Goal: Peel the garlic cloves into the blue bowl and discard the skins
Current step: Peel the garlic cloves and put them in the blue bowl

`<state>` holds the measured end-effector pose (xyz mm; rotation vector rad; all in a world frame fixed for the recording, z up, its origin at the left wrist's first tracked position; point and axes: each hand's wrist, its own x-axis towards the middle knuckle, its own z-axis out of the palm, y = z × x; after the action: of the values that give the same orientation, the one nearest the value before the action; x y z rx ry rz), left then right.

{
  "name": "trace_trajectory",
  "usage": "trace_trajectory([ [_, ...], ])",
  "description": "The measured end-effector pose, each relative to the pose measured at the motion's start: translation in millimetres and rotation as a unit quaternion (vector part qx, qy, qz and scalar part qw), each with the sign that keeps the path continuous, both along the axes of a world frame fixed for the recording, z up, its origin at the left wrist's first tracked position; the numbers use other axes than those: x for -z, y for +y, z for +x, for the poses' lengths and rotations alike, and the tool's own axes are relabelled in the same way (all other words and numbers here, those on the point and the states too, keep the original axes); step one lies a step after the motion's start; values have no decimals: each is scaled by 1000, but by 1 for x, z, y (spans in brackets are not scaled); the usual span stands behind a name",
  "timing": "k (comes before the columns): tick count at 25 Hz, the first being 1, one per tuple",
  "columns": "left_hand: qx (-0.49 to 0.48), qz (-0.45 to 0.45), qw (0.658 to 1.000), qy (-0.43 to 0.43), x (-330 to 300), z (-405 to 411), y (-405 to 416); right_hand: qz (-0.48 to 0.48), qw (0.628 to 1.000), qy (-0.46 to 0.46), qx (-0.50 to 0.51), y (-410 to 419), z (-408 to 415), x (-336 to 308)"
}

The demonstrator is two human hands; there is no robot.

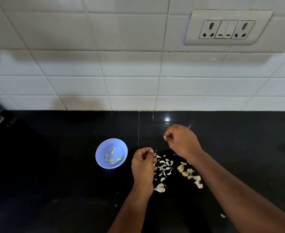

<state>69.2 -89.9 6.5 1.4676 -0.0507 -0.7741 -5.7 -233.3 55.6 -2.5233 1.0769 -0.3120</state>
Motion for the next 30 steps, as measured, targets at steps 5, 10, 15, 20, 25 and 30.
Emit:
trace_trajectory([
  [5, 7, 4, 1000, -16, 0, 1, -1, 22, 988, 151, -23, 7, -4, 33],
  [10, 12, 7, 1000, -14, 1, -1, 1, -73, 996, 60, -4, -5, -4, 14],
  [15, 18, 16, 1000, -7, -2, -6, 3, -59, 981, 185, -27, 6, -11, 33],
  [20, 71, 24, 997, 3, -6, -8, 5, 206, 977, -30, 38, 16, -17, 21],
  [25, 75, -41, 991, 108, -20, -12, 4, 416, 856, -290, 100, 61, -33, 11],
  [30, 56, -58, 995, 64, -19, -21, 3, 510, 766, -352, 173, 67, -32, 11],
])
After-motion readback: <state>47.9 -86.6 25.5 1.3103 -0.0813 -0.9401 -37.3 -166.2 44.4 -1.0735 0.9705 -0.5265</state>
